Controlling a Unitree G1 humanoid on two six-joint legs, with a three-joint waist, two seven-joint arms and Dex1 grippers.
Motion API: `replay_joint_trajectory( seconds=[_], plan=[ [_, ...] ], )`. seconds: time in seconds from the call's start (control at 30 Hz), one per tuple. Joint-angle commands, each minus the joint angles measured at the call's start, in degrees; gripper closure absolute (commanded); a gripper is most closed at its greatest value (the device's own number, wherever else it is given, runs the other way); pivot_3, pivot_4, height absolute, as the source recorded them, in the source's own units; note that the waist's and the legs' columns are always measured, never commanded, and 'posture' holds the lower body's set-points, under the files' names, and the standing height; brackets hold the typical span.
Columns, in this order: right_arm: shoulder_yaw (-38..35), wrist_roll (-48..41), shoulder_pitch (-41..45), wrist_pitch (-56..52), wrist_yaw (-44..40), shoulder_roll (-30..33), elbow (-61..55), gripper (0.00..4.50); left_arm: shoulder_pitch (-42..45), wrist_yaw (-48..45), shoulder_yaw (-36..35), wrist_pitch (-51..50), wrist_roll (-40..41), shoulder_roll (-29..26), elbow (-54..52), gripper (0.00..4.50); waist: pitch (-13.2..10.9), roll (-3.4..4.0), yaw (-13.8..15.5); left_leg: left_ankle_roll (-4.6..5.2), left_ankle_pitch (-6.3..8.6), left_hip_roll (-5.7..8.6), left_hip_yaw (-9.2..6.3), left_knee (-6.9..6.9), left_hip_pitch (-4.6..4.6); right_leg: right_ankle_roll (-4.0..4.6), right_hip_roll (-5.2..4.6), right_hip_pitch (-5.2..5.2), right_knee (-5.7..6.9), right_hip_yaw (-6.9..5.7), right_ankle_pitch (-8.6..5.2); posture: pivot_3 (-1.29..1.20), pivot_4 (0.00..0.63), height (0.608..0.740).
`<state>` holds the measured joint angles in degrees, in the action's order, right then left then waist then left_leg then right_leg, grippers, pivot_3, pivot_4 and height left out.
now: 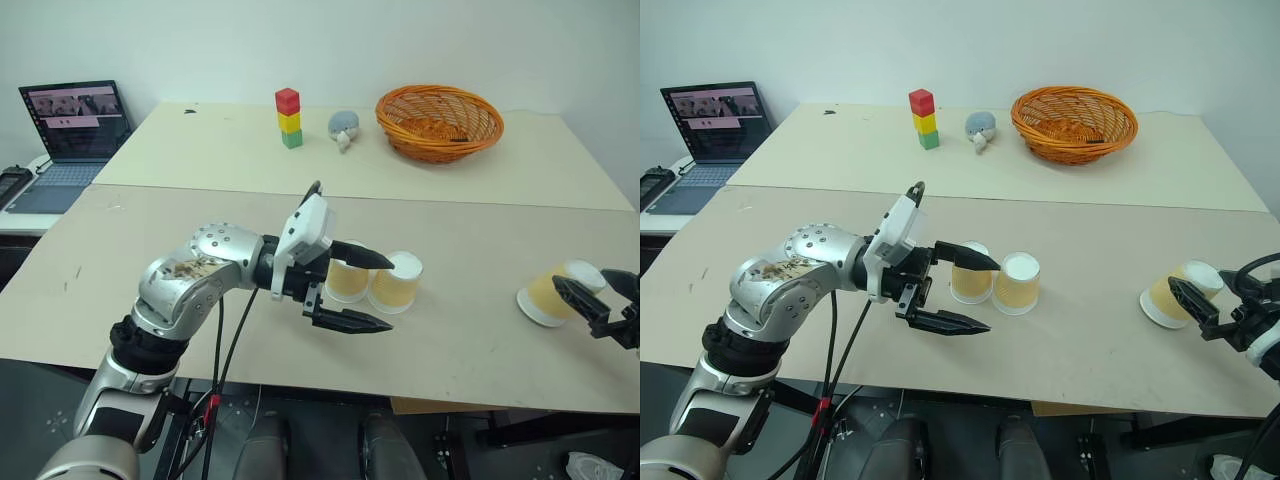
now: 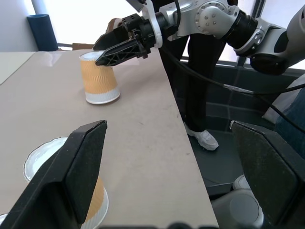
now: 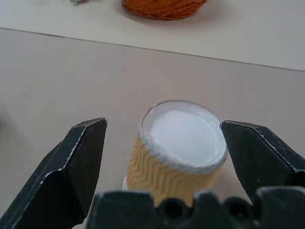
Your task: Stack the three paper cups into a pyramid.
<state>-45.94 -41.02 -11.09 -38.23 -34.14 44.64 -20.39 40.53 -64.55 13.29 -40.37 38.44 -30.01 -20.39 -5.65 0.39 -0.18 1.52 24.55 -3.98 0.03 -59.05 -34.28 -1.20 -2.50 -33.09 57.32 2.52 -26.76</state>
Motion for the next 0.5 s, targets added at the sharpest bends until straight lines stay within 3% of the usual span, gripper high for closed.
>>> replay_joint_trajectory(
  seconds=[0.03, 0.5],
  plan=[
    [-5.81, -4.75, 2.69, -1.44, 0.33, 1.42, -0.58, 0.0, 0.77, 0.46, -1.51, -0.49, 1.12, -0.13, -1.28, 0.09, 0.0, 0.01, -0.03, 0.0, 0.0, 0.0, 0.0, -0.01, 0.0, 0.0, 0.0, 0.0, 0.01, 0.01, 0.0, 0.0, 0.15, 0.64],
    [-4.42, -6.05, 0.23, -2.37, 0.26, -0.65, -1.28, 0.0, 1.51, 0.97, -1.63, -1.0, 1.25, 0.73, -0.94, 0.09, 0.0, 0.01, -0.05, 0.01, 0.0, 0.01, 0.0, -0.01, 0.0, 0.0, 0.0, 0.0, 0.0, 0.01, 0.0, 0.0, 0.15, 0.64]
  ],
)
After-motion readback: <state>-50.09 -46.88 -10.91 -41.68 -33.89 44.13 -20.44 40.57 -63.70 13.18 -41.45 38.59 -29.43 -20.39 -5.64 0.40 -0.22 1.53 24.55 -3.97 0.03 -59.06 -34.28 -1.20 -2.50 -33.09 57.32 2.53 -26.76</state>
